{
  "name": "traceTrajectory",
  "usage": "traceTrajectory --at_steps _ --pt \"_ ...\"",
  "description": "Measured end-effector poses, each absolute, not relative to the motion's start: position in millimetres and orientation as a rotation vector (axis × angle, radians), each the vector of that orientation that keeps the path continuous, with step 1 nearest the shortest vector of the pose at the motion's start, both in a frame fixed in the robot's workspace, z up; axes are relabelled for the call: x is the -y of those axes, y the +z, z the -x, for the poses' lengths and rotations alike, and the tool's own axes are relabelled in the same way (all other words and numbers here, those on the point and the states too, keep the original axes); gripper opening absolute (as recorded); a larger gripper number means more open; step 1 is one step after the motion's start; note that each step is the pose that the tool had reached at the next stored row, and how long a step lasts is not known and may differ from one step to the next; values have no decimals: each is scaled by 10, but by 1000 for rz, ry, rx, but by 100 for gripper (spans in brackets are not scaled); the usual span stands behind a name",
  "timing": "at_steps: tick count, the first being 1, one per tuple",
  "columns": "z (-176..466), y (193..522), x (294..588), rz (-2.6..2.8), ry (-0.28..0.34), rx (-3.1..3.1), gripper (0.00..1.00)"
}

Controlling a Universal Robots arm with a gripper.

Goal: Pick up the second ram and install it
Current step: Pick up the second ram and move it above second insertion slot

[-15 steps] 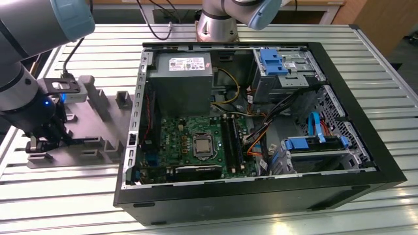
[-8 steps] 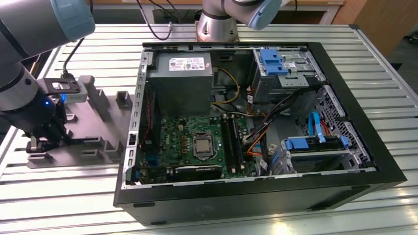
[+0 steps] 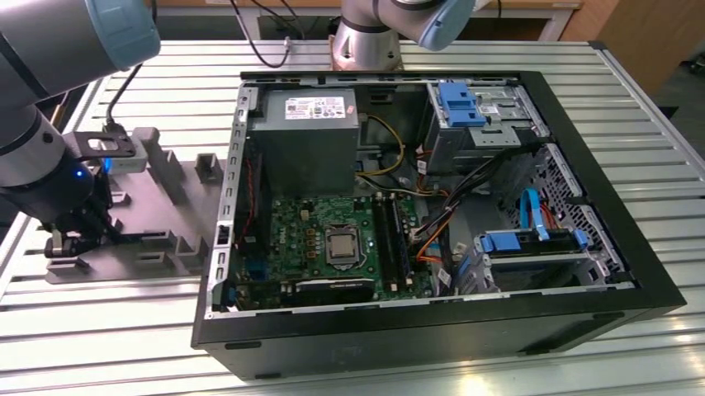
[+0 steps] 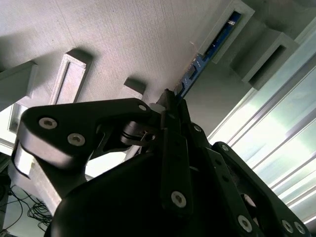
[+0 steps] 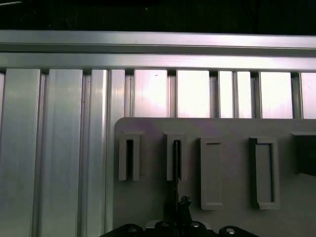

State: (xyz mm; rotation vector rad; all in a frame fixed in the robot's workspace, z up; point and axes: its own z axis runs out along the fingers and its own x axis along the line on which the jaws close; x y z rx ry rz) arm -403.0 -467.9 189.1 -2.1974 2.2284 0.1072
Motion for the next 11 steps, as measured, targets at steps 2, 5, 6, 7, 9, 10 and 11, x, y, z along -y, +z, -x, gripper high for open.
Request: traceTrajectory --at_steps 2,5,6,7,9,10,11 --pt "4030 1891 4679 2197 107 -2228 14" --pt "4030 1896 4678 2197 107 -2228 14" --pt "4031 1908 4679 2197 107 -2228 14" --pt "4030 1923 4678 2197 107 -2228 14" --pt "4031 1961 4678 2197 107 -2228 14" --pt "4030 1976 4679 2197 107 -2228 14" --pt "4030 1986 4678 2197 107 -2228 14"
